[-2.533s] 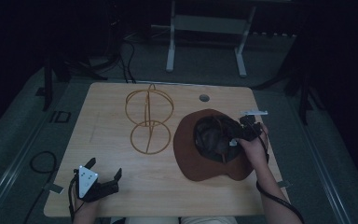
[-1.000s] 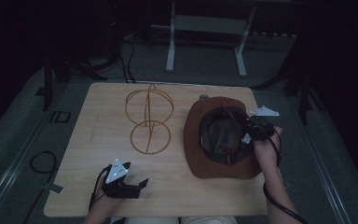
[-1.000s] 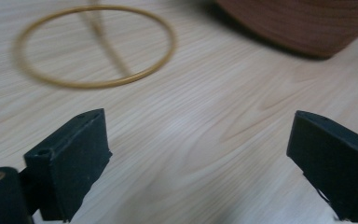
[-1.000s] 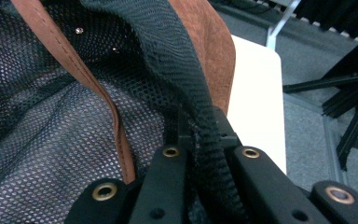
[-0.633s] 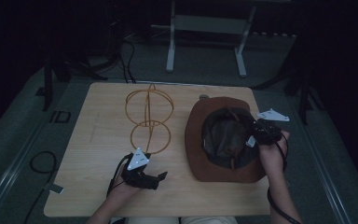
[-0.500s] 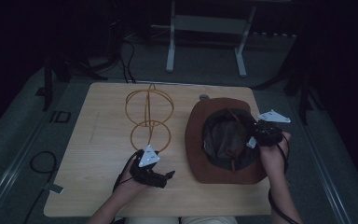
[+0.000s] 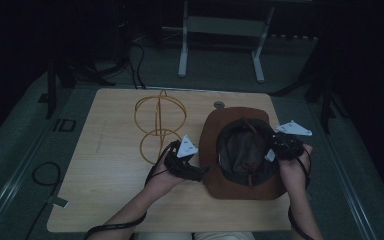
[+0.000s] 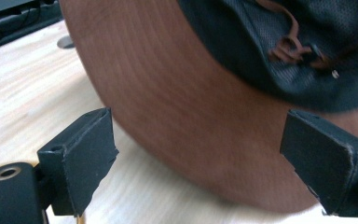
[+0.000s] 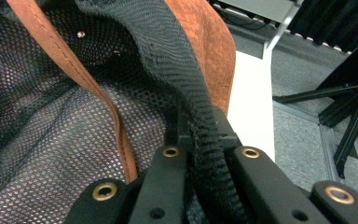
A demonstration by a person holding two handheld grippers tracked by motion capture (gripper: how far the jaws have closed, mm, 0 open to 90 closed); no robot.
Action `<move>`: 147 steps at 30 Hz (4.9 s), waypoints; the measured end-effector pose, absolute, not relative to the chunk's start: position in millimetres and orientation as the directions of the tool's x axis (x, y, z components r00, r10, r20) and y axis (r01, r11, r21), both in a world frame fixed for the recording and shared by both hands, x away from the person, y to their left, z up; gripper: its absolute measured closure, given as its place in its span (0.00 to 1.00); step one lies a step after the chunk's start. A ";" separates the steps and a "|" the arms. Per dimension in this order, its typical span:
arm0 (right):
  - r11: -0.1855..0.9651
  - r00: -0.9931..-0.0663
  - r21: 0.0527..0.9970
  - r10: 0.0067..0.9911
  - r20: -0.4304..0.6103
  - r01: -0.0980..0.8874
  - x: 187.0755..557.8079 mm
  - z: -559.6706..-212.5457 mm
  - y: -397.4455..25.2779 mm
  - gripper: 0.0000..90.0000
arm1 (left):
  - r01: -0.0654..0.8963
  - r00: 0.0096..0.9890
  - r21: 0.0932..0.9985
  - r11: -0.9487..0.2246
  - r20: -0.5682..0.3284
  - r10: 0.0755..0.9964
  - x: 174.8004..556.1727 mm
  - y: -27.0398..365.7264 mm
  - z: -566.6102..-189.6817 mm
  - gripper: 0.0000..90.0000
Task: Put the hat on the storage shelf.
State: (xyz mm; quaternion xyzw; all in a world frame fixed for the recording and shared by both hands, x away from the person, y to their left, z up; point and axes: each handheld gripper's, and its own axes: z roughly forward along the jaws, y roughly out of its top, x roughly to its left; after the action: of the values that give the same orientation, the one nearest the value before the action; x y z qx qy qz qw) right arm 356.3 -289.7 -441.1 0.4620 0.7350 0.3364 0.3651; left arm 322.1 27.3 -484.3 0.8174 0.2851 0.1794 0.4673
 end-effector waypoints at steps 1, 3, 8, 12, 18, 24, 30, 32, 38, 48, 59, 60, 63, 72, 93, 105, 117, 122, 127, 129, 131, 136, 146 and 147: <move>0.349 -0.309 0.832 0.923 -0.227 0.431 355.8 -440.9 -289.4 0.97 | 0.303 0.777 0.866 -0.399 0.017 0.629 324.9 24.7 -481.6 0.12; 0.347 -0.313 0.834 0.923 -0.222 0.430 354.9 -440.4 -288.9 0.97 | 0.294 0.774 0.868 -0.401 0.030 0.632 329.1 18.9 -476.6 0.12; 0.345 -0.316 0.837 0.923 -0.220 0.425 353.4 -438.7 -287.1 0.97 | 0.285 0.767 0.870 -0.403 0.045 0.640 340.2 7.5 -466.4 0.13; 0.335 -0.329 0.844 0.923 -0.202 0.420 350.2 -435.8 -284.4 0.97 | 0.297 0.758 0.868 -0.397 0.038 0.651 348.7 -4.8 -461.4 0.13; 0.323 -0.348 0.860 0.919 -0.186 0.395 341.3 -427.8 -278.9 0.97 | 0.342 0.696 0.850 -0.400 0.056 0.715 364.2 -21.5 -455.9 0.13; 0.315 -0.396 0.880 0.903 -0.163 0.356 327.8 -419.5 -272.6 0.97 | 0.398 0.662 0.826 -0.399 0.043 0.749 374.9 -33.4 -459.5 0.17; 0.309 -0.426 0.890 0.892 -0.150 0.335 318.4 -415.8 -269.8 0.97 | 0.394 0.648 0.827 -0.402 0.061 0.760 377.0 -39.3 -463.1 0.41; 0.308 -0.430 0.891 0.891 -0.146 0.335 317.1 -416.5 -270.3 0.97 | 0.388 0.641 0.819 -0.422 0.089 0.763 376.5 -41.3 -463.9 0.52; 0.312 -0.437 0.885 0.888 -0.143 0.344 314.5 -421.8 -269.0 0.96 | 0.379 0.646 0.796 -0.471 0.137 0.751 375.1 -45.6 -464.6 0.90; 0.280 -0.438 0.894 0.893 -0.108 0.351 301.7 -432.3 -277.3 0.91 | 0.334 0.622 0.838 -0.431 0.148 0.769 374.4 -38.9 -448.4 0.96; 0.214 -0.464 0.918 0.885 -0.037 0.335 291.5 -438.7 -290.9 0.46 | 0.277 0.631 0.857 -0.435 0.179 0.754 367.6 -44.8 -431.6 0.96; 0.211 -0.467 0.920 0.884 -0.034 0.332 290.5 -439.5 -290.9 0.44 | 0.275 0.627 0.858 -0.435 0.184 0.757 367.5 -44.6 -430.3 0.96; 0.195 -0.509 0.924 0.861 -0.001 0.328 284.5 -437.6 -293.6 0.37 | 0.268 0.617 0.859 -0.436 0.194 0.762 368.0 -43.7 -428.2 0.96; 0.170 -0.563 0.948 0.826 0.012 0.270 249.3 -412.5 -322.6 0.32 | 0.209 0.647 0.888 -0.409 0.187 0.739 358.3 -34.4 -420.2 0.96; 0.192 -0.625 0.925 0.778 0.060 0.327 280.2 -431.8 -345.4 0.43 | 0.005 0.917 0.980 -0.200 0.075 0.392 334.3 20.0 -398.0 0.96; 0.212 -0.817 0.951 0.573 0.067 0.227 270.8 -422.2 -285.5 0.34 | -0.066 0.927 0.978 -0.200 0.134 0.350 315.9 -0.8 -394.1 0.96; 0.189 -0.876 0.956 0.470 0.112 0.224 274.1 -419.6 -259.5 0.64 | -0.085 0.947 0.979 -0.188 0.138 0.289 304.0 -19.1 -389.7 0.96; 0.177 -0.881 0.964 0.464 0.095 0.197 273.4 -417.5 -258.6 0.98 | -0.089 0.949 0.979 -0.183 0.139 0.283 304.1 -17.8 -387.0 0.96; 0.158 -0.887 0.967 0.449 0.112 0.202 272.9 -416.2 -260.4 0.98 | -0.093 0.946 0.978 -0.185 0.145 0.291 304.1 -14.2 -385.3 0.95; 0.155 -0.887 0.965 0.444 0.122 0.210 272.5 -414.5 -260.3 0.99 | -0.095 0.944 0.977 -0.189 0.149 0.293 304.5 -12.0 -383.8 0.95; 0.152 -0.889 0.966 0.440 0.124 0.210 272.0 -412.6 -260.2 0.99 | -0.097 0.943 0.977 -0.189 0.150 0.296 303.8 -11.1 -382.0 0.93; 0.136 -0.898 0.969 0.418 0.133 0.207 270.5 -406.1 -262.5 0.99 | -0.105 0.939 0.976 -0.189 0.159 0.304 302.4 -8.5 -375.0 0.84; 0.105 -0.904 0.973 0.400 0.149 0.207 269.3 -398.5 -269.0 0.99 | -0.095 0.933 0.980 -0.176 0.149 0.329 300.5 -2.2 -366.4 0.68; 0.098 -0.906 0.974 0.395 0.153 0.206 270.0 -397.8 -270.8 0.99 | -0.085 0.934 0.982 -0.170 0.138 0.331 300.9 -0.5 -365.9 0.67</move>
State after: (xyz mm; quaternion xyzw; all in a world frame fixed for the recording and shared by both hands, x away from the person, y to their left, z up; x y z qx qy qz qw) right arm 270.0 -270.8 -397.8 0.2039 0.7372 0.6400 0.0736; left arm 300.9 -0.5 -365.9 0.7475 0.0823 0.1625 0.6388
